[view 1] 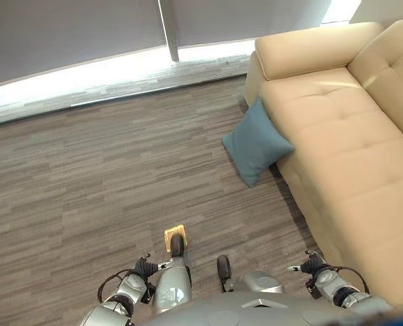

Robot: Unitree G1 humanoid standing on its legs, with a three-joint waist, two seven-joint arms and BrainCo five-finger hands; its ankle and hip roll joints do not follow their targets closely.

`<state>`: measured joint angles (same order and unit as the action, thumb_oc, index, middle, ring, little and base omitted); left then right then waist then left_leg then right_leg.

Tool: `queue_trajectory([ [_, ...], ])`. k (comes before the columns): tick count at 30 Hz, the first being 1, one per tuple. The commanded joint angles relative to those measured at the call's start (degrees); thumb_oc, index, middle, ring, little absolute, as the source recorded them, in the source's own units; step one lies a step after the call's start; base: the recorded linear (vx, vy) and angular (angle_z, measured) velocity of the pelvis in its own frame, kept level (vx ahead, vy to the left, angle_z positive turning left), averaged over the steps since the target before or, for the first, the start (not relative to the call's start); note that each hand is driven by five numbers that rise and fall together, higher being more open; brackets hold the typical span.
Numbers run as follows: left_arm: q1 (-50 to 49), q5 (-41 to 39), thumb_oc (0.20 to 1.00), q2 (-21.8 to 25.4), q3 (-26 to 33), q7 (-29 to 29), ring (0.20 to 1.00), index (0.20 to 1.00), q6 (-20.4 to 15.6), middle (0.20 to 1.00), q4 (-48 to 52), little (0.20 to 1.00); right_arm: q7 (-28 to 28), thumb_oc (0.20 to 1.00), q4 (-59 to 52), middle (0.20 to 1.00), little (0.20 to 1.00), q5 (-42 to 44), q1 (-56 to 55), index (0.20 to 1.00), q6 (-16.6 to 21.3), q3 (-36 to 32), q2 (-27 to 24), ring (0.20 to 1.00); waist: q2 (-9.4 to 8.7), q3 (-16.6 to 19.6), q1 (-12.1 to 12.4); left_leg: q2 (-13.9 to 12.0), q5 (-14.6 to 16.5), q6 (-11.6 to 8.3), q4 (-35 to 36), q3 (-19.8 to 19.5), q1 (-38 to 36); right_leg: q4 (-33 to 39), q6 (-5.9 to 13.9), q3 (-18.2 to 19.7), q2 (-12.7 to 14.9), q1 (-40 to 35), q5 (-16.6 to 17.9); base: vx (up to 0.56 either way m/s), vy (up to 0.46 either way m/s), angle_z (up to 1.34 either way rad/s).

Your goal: Pick up all the scattered cushions and arrange them neatly on the sofa.

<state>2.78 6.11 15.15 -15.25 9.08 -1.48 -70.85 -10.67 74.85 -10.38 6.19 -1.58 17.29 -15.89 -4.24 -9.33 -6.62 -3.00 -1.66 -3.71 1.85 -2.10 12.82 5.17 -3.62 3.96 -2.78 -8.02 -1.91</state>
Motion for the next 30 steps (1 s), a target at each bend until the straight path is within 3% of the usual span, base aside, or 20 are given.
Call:
queue_trajectory([
  [1,-1.48,0.77,1.0,0.25,-1.83,-0.1,1.0,1.0,0.38,1.0,-0.99,1.0,-0.69,1.0,-0.53,1.0,1.0,-0.3,-3.99,1.0,-0.28,-0.17,0.37,1.0,-1.93,2.35,-0.72,4.79,5.93,2.33,-7.22,2.31,-8.19,-8.83,8.44,0.38,2.63,9.16,-2.09,0.21,0.231,-0.62],
  [4,-0.77,0.77,1.0,0.81,-1.86,-0.49,1.0,1.0,0.44,1.0,-0.68,1.0,-0.41,1.0,-0.41,1.0,1.0,0.32,-3.68,1.0,-0.25,-0.53,0.99,1.0,-1.45,2.83,-0.7,5.71,6.37,4.3,-4.52,3.91,-10.39,-13.83,9.82,1.11,3.06,10.48,-2.55,0.22,0.246,-0.61],
  [6,0.09,0.0,1.0,1.45,-1.83,-0.63,1.0,1.0,0.5,1.0,-0.13,1.0,-0.11,1.0,-0.69,1.0,1.0,0.86,-3.18,1.0,-0.24,-0.43,1.3,1.0,-1.17,1.86,-0.91,5.9,7.01,5.72,-4.38,4.54,-11.61,-22.47,11.11,0.59,3.58,14.04,-0.59,0.14,0.174,-0.5],
  [7,0.11,-0.01,1.0,1.45,-1.82,-0.64,1.0,1.0,0.5,1.0,-0.13,1.0,-0.11,1.0,-0.69,1.0,1.0,0.86,-3.16,1.0,-0.24,-0.43,1.31,1.0,-1.2,1.87,-0.86,5.93,7.03,5.73,-4.4,4.6,-11.57,-22.62,11.12,0.65,3.59,14.15,-0.66,0.14,0.137,-0.54],
  [9,0.05,-0.61,1.0,1.74,-1.56,-0.66,1.0,1.0,0.44,1.0,-0.17,1.0,-0.07,1.0,-1.05,1.0,1.0,1.4,-2.8,1.0,0.14,-0.25,1.5,1.0,-0.65,0.82,-0.71,5.78,7.85,6.5,-3.83,4.87,-13.22,-28.22,11.33,-1.69,4.1,17.72,0.65,0.15,0.105,-0.3],
  [12,-0.39,-0.9,1.0,1.54,-1.38,-1.03,1.0,1.0,0.59,1.0,-0.62,1.0,0.08,1.0,-0.71,1.0,1.0,0.85,-2.97,1.0,-0.06,0.2,1.19,1.0,-0.39,0.95,-1.17,6.35,8.88,6.62,-2.87,4.34,-15.37,-23.47,10.45,-4.56,3.7,19.64,0.38,0.25,0.057,0.04],
  [15,-0.03,-1.24,1.0,1.08,-1.2,-1.04,1.0,1.0,0.23,1.0,-0.86,1.0,-0.03,1.0,-0.78,1.0,1.0,-0.38,-3.06,1.0,-0.41,0.5,0.57,1.0,-0.72,0.7,-2.39,8.32,10.8,6.57,-3.24,4.23,-17.5,-11.79,11.27,-9.84,3.7,21.37,2.29,0.36,0.024,-0.09],
  [16,-0.36,-0.53,1.0,0.77,-1.5,-0.78,1.0,1.0,0.08,1.0,-0.71,1.0,-0.06,1.0,-0.59,1.0,1.0,-0.29,-3.47,1.0,-0.39,0.39,0.66,1.0,-0.99,1.43,-2.84,8.59,11.73,6.61,-3.02,4.04,-18.78,-11.44,10.32,-7.3,2.5,19.8,2.41,0.34,-0.038,-0.03],
  [18,-0.23,-0.15,1.0,0.56,-1.69,-0.99,1.0,1.0,-0.05,1.0,-0.76,1.0,-0.02,1.0,-0.35,1.0,1.0,-0.3,-4.0,1.0,-0.45,-0.02,0.42,1.0,-0.79,1.9,-2.62,8.5,12.53,6.2,-3.38,4.39,-19.16,-11.05,9.94,-7.99,2.71,18.99,2.61,0.27,-0.061,0.45],
  [19,-0.04,0.54,1.0,-0.03,-2.63,-0.91,1.0,1.0,-0.17,1.0,-0.84,1.0,-0.12,1.0,-0.33,1.0,1.0,0.36,-4.88,1.0,-0.23,-0.69,0.42,1.0,-0.58,2.51,-3.73,8.03,13.39,4.79,-5.67,4.99,-19.27,-9.68,9.14,-7.4,2.17,17.27,1.96,0.26,-0.069,0.31],
  [22,0.19,1.24,1.0,0.02,-2.99,-0.91,1.0,1.0,-0.13,1.0,-0.52,1.0,-0.13,1.0,-0.24,1.0,1.0,0.32,-5.34,1.0,-0.42,-1.09,0.18,1.0,-0.92,2.17,-4.17,6.66,10.22,0.67,-17.82,7.66,-15.19,-7.57,7.76,-7.58,2.51,13.82,1.37,0.16,-0.084,0.32],
  [23,0.76,1.23,1.0,0.08,-3.13,-0.8,1.0,1.0,-0.23,1.0,0.14,1.0,-0.54,1.0,-0.39,1.0,1.0,0.77,-5.04,1.0,-0.4,-1.68,-0.18,1.0,-1.52,1.61,-3.64,6.61,8.08,-0.53,-25.98,7.5,-11.95,-6.22,6.88,-6.49,2.36,11.87,1.19,0.13,-0.076,0.27],
  [24,0.99,1.05,1.0,0.13,-3.22,-0.7,1.0,1.0,-0.29,1.0,0.41,1.0,-0.7,1.0,-0.53,1.0,1.0,1.13,-4.88,1.0,-0.36,-2.0,-0.46,1.0,-1.83,1.51,-3.39,6.32,8.35,-0.31,-27.99,7.99,-10.49,-6.03,6.74,-6.06,2.6,11.34,1.02,0.21,-0.029,0.01],
  [27,1.0,0.84,1.0,-0.54,-3.79,-0.95,1.0,1.0,-0.39,1.0,0.57,1.0,-0.88,1.0,-0.65,1.0,1.0,1.42,-4.33,1.0,-0.53,-1.66,-1.15,1.0,-3.17,1.72,-2.25,5.74,12.94,2.24,-22.38,5.79,-6.87,-6.23,7.45,-2.1,2.77,9.29,-0.6,0.22,0.06,-0.58],
  [30,1.41,-0.49,1.0,-0.66,-4.03,-1.14,1.0,1.0,-0.51,1.0,0.44,1.0,-0.99,1.0,-0.23,1.0,1.0,1.67,-3.89,1.0,-0.46,-1.56,-1.65,1.0,-3.06,2.0,-1.11,6.5,9.47,1.93,-13.7,-2.16,-6.35,-7.4,7.27,1.35,1.55,8.74,-1.55,0.19,0.081,-1.09],
])
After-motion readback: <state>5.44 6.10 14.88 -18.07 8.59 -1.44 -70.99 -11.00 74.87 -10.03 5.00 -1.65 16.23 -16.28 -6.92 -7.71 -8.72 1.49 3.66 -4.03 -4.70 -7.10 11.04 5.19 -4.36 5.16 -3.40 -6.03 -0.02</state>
